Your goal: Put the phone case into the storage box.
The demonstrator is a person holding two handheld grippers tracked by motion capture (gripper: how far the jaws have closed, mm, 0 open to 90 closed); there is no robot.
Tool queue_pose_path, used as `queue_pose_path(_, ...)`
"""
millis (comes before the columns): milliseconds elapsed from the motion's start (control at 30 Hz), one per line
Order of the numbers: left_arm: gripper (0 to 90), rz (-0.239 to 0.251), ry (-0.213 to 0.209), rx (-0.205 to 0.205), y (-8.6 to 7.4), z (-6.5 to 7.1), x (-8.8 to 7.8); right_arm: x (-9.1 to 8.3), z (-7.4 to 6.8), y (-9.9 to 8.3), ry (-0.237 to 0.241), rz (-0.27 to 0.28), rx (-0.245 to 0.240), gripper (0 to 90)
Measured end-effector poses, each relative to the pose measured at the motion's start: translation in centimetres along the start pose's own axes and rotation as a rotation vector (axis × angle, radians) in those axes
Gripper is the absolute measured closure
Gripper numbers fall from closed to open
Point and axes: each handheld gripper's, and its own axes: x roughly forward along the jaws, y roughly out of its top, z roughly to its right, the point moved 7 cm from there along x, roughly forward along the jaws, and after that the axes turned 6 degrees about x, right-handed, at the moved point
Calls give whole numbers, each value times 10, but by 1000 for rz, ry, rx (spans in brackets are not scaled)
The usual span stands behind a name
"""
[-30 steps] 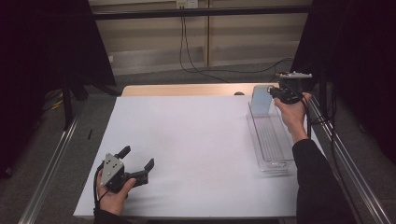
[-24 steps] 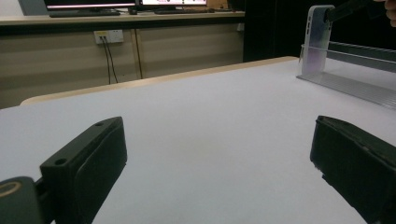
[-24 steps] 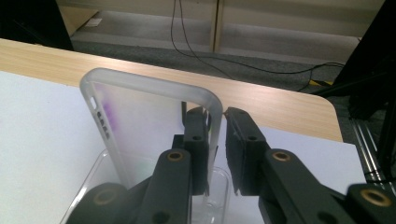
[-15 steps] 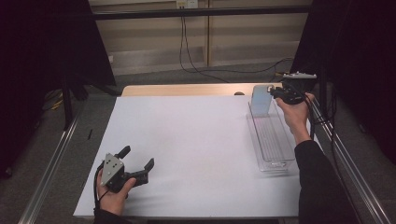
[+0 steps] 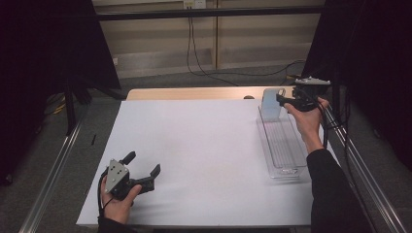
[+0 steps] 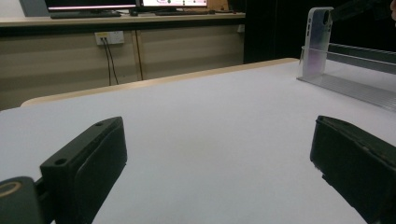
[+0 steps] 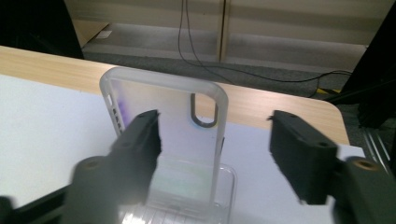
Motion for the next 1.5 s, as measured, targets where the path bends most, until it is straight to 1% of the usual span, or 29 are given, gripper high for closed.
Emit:
queue_pose_path(67,38,1,-1,-2,0,0,0,0,-1,1,8,9,-1,235)
queue_pose_path(100,38,1,-1,-3,0,0,0,-1,-2,1,11,9,1,223)
queue_pose_path(167,38,3,-2,-6,0,0,0,-2,-4,2,40,18,1,158)
queue_pose_path(200,38,2,-2,-6,0,0,0,-3,-4,2,50,21,3,141)
queue_pose_path(267,38,6,-4,-10,0,0,0,-5,-5,2,60,31,5,147)
queue_pose_path(333,38,5,-1,-3,1,0,-1,-6,-5,2,65,35,14,144)
queue_pose_path(400,38,7,-1,-4,1,0,-1,-7,-4,0,62,34,5,146)
queue_pose_path(467,38,6,0,-1,1,-1,-1,-6,-4,-3,65,32,8,151)
queue_pose_path(533,38,12,0,-7,2,-1,-1,-7,-3,-4,68,39,1,156)
queue_pose_path(600,52,13,6,-37,2,-2,-1,-7,-4,-6,72,51,-5,146)
queue_pose_path(633,48,16,8,-43,2,-3,-2,-7,-4,-7,79,51,-11,129)
queue_pose_path(667,48,17,10,-40,2,-3,-2,-7,-4,-9,75,51,-15,115)
queue_pose_path(733,44,21,12,-29,3,-4,-3,-7,-4,-9,71,60,-19,127)
queue_pose_path(800,43,24,11,-25,4,-4,-4,-9,-2,-8,60,81,-8,130)
queue_pose_path(833,43,26,18,-25,4,-4,-4,-10,-2,-7,59,86,-6,125)
queue_pose_path(867,43,27,21,-27,5,-4,-4,-11,-1,-7,59,106,-13,122)
queue_pose_path(933,43,26,21,-28,5,-4,-3,-12,0,-8,48,118,-11,128)
queue_pose_path(967,43,25,21,-28,5,-3,-3,-13,0,-9,49,127,2,130)
queue_pose_path(1000,43,21,18,-23,5,-3,-2,-14,-1,-10,56,135,6,130)
queue_pose_path(1067,43,20,19,-21,5,-3,-1,-15,0,-12,46,137,-20,127)
queue_pose_path(1100,43,19,18,-22,5,-3,0,-15,0,-12,39,147,-18,141)
queue_pose_path(1167,43,18,17,-20,5,-4,-1,-17,1,-11,48,155,-4,136)
queue_pose_path(1200,43,19,20,-20,5,-4,-1,-18,2,-11,46,159,-12,139)
queue_pose_path(1267,43,24,22,-22,5,-5,-2,-18,3,-11,43,191,-29,137)
queue_pose_path(1300,43,26,21,-24,5,-5,-2,-19,3,-11,42,193,-19,116)
queue_pose_path(1333,43,27,19,-26,6,-5,-2,-20,3,-12,54,204,-25,110)
queue_pose_path(1400,43,29,19,-18,6,-6,-3,-21,3,-12,59,222,-36,139)
queue_pose_path(1467,43,35,11,-25,7,-5,-4,-23,2,-12,84,226,-37,114)
queue_pose_path(1500,43,36,10,-17,8,-6,-5,-24,2,-12,83,226,-42,118)
